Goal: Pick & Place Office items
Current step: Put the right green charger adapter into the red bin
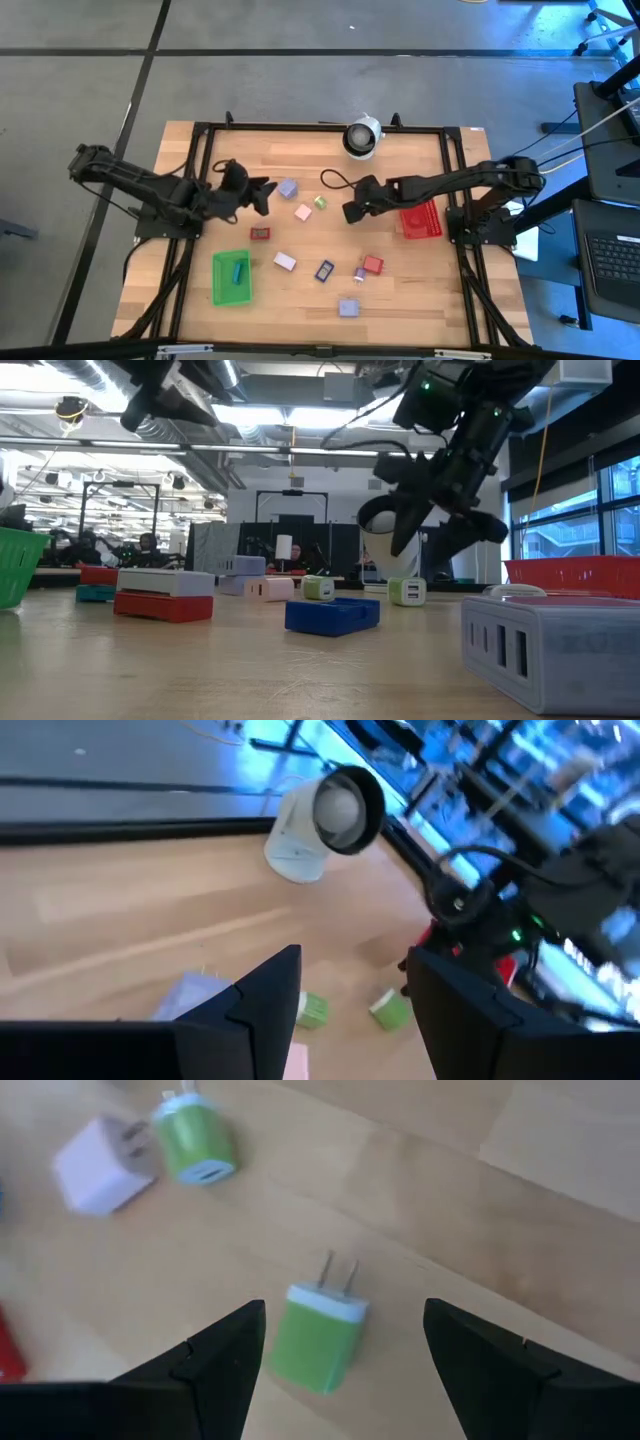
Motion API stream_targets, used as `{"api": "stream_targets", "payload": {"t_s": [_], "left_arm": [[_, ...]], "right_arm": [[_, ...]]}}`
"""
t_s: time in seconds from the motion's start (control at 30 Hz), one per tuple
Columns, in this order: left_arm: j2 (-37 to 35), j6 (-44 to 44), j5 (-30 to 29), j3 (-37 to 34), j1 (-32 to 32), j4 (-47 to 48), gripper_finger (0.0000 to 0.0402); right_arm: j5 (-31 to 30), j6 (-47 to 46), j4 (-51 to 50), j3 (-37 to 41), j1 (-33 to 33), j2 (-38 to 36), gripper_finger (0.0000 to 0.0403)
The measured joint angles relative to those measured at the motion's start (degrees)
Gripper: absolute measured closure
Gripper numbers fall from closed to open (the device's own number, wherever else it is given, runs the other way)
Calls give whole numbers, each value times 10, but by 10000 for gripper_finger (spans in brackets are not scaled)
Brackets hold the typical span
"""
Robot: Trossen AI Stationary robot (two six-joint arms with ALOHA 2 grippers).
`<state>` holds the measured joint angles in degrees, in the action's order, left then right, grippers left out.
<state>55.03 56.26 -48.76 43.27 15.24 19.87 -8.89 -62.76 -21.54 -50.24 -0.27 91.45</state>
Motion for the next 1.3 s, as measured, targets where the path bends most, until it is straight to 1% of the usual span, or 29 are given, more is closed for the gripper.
{"api": "stream_targets", "payload": {"t_s": [0.13, 0.23, 0.37, 0.5, 0.63, 0.73, 0.83, 0.9, 1.1, 1.2, 1.3], "left_arm": [[-4, -93, 64, 0, -36, -8, 225], [-4, -148, 101, 0, -62, -8, 227], [-4, -217, 131, 0, -94, -9, 229], [-4, -268, 153, 0, -124, -9, 227], [-4, -314, 190, 0, -154, -9, 226], [-4, -337, 216, 0, -174, -8, 228], [-4, -351, 233, 0, -192, -8, 230], [-4, -358, 235, 0, -201, -9, 230], [-4, -361, 236, 0, -222, -8, 232], [-4, -361, 236, 0, -232, -8, 232], [-4, -360, 235, 0, -239, -8, 231]], "right_arm": [[1, -45, 8, 0, 5, 21, 129], [-2, -56, 44, 0, 12, 36, 129], [-17, -75, 69, 0, 15, 58, 129], [-23, -94, 66, 0, 15, 80, 129], [-36, -96, 67, -2, 21, 91, 129], [-61, -53, 68, -1, 32, 93, 132], [-72, 0, 66, -1, 40, 94, 146], [-67, 25, 63, -1, 41, 94, 160], [-58, 79, 50, -1, 43, 94, 217], [-57, 79, 50, -1, 43, 94, 246], [-54, 69, 52, -1, 43, 93, 251]]}}
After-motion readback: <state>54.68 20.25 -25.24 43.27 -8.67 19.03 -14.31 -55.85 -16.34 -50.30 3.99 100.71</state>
